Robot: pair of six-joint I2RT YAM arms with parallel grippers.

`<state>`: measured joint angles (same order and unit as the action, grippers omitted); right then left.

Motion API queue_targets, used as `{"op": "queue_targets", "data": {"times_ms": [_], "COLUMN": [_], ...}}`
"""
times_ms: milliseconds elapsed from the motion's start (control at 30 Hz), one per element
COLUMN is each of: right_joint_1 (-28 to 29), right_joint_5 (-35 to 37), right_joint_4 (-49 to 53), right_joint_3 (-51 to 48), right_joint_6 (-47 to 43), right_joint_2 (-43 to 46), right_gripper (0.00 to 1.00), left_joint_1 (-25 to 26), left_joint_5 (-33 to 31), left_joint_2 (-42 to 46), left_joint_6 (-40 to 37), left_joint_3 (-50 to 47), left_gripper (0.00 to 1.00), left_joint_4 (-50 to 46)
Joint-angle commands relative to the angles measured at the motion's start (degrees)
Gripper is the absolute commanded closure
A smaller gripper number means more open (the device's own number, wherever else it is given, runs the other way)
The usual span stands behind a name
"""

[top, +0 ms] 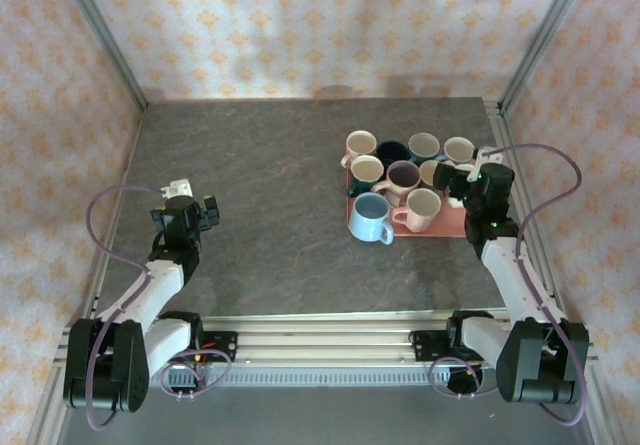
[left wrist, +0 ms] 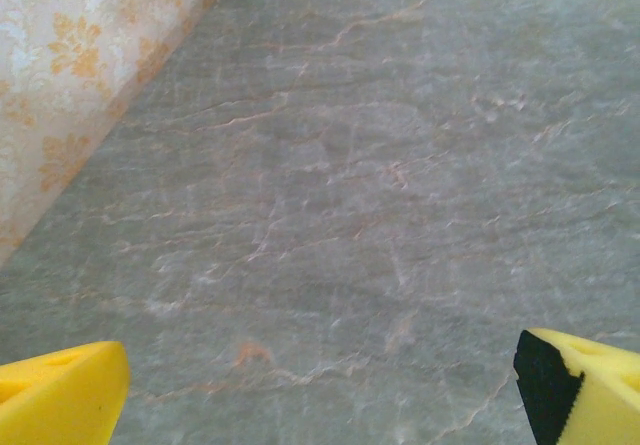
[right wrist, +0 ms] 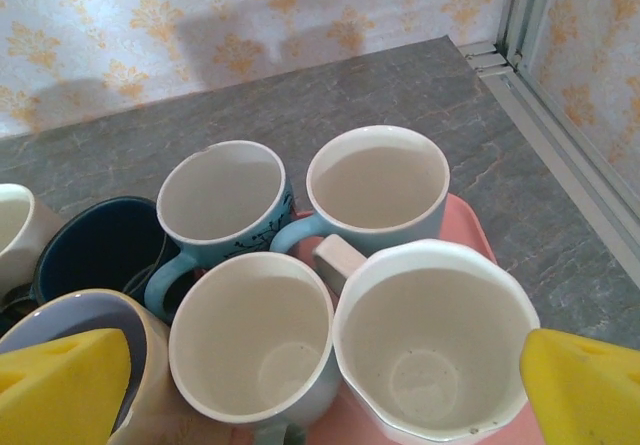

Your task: Turn the mug right side up

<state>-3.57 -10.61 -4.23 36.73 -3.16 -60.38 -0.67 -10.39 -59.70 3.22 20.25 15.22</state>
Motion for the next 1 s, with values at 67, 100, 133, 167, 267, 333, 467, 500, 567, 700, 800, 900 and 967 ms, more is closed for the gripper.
{"op": "queue_targets", "data": {"times_ms": [67,100,133,167,267,333,467,500,567,700,800,900,967], "right_joint_1": [0.8,1.5,2.5,3.3,4.0,4.1,4.2,4.2,4.2,4.2,4.2,4.1,4.1], "right_joint_5": [0.3,1.1,2.3,3.4,4.8,4.7,4.6,4.5,4.5,4.7,4.7,4.4,4.4], "right_joint_4": [-5.7,-6.2,-6.8,-7.4,-10.4,-12.9,-16.4,-16.7,-18.0,-19.9,-20.7,-21.3,-21.7], "right_joint_3": [-2.3,-2.7,-3.2,-3.5,-5.1,-6.3,-8.1,-8.2,-8.8,-9.7,-10.3,-10.9,-11.1], "right_joint_6": [0.6,-0.1,-1.4,-2.2,-1.8,-1.0,-1.7,-1.9,-1.7,-1.4,-1.8,-2.1,-2.2], "right_joint_2": [-2.0,-2.2,-2.4,-2.7,-3.2,-3.7,-5.8,-6.3,-6.8,-7.1,-7.0,-6.7,-7.0], "right_gripper": [0.01,0.01,0.01,0.01,0.01,0.01,0.01,0.01,0.01,0.01,0.01,0.01,0.01], "left_joint_1": [-0.2,-0.2,-0.2,-0.2,0.0,0.3,1.0,1.7,3.2,4.6,4.7,4.7,4.1], "left_joint_5": [3.3,3.2,4.2,5.2,6.9,7.1,6.5,6.1,4.7,4.0,3.3,4.0,4.1], "left_joint_2": [-5.4,-7.1,-8.2,-9.0,-11.5,-13.2,-19.5,-20.7,-22.2,-25.4,-25.4,-26.0,-26.1], "left_joint_6": [2.2,2.3,1.7,1.4,1.2,-0.2,-2.0,-2.7,-3.8,-5.4,-5.2,-5.3,-4.5], "left_joint_3": [-3.4,-3.8,-3.7,-3.5,-3.0,-2.3,-2.3,-2.1,-1.7,-0.3,1.3,3.6,4.0], "left_gripper": [0.03,0.03,0.04,0.05,0.06,0.10,0.10,0.11,0.11,0.13,0.14,0.11,0.07], "left_joint_4": [18.6,21.2,22.2,22.9,25.8,26.7,33.1,33.8,34.3,34.9,31.8,28.3,27.7]}}
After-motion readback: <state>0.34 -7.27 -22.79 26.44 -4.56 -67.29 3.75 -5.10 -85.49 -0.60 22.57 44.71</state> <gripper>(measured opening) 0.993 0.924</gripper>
